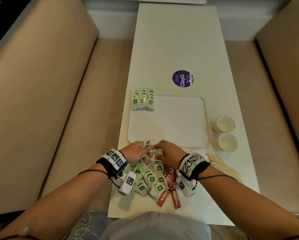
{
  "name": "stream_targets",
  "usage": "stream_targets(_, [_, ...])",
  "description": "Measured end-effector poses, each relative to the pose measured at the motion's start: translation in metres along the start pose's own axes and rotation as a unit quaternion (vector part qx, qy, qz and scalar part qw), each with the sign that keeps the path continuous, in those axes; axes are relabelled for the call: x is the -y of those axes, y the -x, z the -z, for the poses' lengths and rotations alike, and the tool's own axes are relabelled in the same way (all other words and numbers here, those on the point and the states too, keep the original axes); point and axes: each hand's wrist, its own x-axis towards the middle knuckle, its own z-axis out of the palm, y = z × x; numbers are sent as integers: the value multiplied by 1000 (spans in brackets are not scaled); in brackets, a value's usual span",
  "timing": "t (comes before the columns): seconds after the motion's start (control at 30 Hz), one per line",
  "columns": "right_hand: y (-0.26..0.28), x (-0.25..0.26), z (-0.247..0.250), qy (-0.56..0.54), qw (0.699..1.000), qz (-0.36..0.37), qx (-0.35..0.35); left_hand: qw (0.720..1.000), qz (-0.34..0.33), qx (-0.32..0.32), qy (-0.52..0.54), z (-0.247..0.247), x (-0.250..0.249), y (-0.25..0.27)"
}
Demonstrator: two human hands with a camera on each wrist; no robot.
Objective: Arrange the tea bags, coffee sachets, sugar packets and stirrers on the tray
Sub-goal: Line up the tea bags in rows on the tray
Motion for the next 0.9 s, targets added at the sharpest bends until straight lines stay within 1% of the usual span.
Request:
stream_targets(0.07, [-1,-1,-6,48,998,1,44,1000,20,-1,-4,0,4,0])
stream_targets(0.13, [-1,-1,-11,99,992,11,71,1000,27,-3,7,0,6,1])
stream_targets(0.27, [0,-1,-22,174,981,23,83,999,26,-12,17,-1,11,3])
stream_targets(0.33, [1,-1,-27,194,977,28,82,999,25,-19,11,-1,13,5])
stream_targets(0.5, [3,-2,-30,194,978,21,80,999,-4,-33,-29,0,14,9])
stream_targets(0.63, [7,-4,-30,192,979,29,70,998,-17,-53,-33,-2,18,8])
stream_targets(0.8, [14,-5,-21,132,990,34,32,996,-33,-65,-45,-2,21,8])
stream_targets(0.9, [19,-2,-8,76,996,38,6,997,-32,-60,-22,-4,17,6])
